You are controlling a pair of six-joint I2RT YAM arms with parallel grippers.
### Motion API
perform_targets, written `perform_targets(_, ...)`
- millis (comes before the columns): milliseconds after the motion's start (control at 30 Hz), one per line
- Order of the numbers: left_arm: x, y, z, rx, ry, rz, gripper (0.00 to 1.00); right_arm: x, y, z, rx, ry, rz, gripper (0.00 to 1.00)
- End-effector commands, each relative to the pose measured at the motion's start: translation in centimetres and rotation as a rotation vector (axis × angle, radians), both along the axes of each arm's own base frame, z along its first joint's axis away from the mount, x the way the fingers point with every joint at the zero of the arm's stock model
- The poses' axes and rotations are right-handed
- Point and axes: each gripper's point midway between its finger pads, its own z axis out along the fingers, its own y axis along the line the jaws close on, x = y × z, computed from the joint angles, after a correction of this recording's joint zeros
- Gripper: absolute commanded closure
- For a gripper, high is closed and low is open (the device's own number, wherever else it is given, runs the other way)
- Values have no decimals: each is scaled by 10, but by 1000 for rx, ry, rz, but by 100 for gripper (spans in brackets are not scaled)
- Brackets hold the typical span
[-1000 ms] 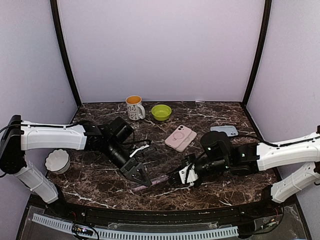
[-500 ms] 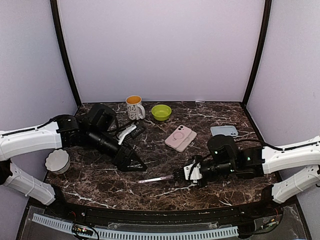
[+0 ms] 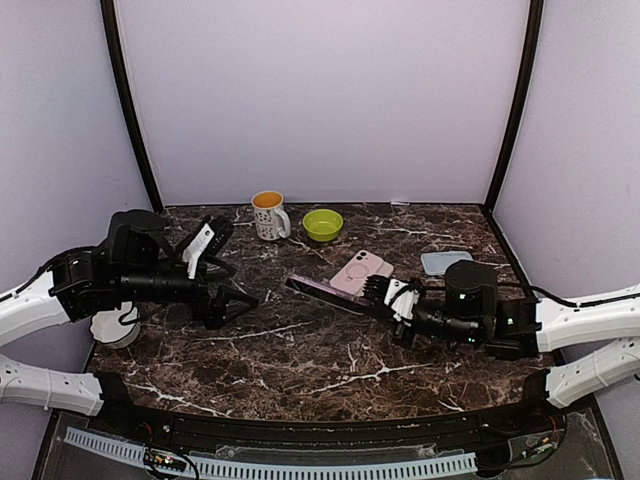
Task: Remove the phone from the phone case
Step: Remove the top left corner of the phone case.
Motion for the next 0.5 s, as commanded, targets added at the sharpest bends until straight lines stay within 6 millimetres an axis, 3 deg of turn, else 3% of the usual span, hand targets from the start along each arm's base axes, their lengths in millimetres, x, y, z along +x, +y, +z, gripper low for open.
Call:
perform_targets(0,5,9,8,5,-97,19,1,14,-2,77,305,-11,-68,100)
perform_targets(233,-9,15,13,3,-144,-44,1,20,2,81,298,17,-33,100)
perform_targets(467,-13,21,18,5,-186,-52,3,16,5,64,249,45,22,100)
